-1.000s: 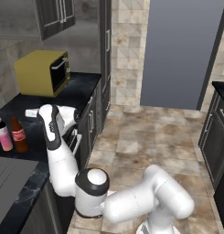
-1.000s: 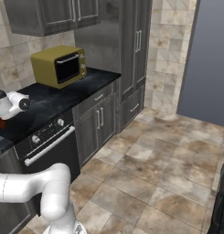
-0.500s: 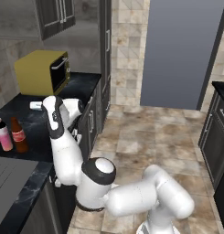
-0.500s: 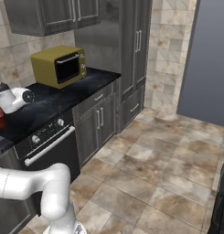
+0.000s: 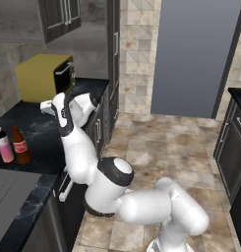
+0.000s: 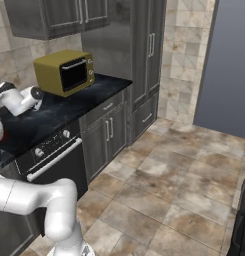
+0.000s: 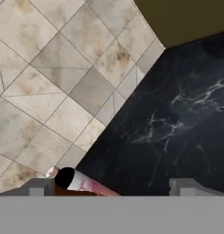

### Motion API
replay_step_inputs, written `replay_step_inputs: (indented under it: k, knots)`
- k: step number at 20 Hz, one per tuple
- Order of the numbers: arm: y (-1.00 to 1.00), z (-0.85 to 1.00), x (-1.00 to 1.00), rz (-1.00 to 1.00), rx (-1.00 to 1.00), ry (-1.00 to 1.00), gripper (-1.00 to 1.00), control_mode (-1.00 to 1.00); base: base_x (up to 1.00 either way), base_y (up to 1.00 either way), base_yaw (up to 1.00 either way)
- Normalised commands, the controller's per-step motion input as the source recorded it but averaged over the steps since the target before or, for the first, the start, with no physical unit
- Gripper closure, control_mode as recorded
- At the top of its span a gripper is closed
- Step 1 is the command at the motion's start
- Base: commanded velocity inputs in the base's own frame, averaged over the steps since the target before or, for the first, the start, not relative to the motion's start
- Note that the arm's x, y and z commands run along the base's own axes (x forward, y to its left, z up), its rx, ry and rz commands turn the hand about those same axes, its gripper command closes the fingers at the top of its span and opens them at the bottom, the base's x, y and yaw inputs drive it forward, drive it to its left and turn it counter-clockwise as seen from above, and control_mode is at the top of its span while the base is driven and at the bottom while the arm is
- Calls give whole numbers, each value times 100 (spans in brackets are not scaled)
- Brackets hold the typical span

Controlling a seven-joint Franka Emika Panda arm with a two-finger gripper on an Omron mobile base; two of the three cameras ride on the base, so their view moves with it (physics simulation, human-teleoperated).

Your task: Place the large bottle from the dining counter next to the other large bottle outside the sink, and place the small bottle from the dining counter next to the other small bottle inside the sink.

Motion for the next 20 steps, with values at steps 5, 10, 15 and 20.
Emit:
replay_step_inputs:
  k: [5,10,15,20]
  knots:
    - [-36,0,0,0,-27,22,-100,-100,0,0,0]
    - [-36,0,0,9,-42,12,-100,-100,0,0,0]
    - [-63,0,0,15,-33,2,-100,-100,0,0,0]
    - [-75,0,0,17,-24,1,-100,-100,0,0,0]
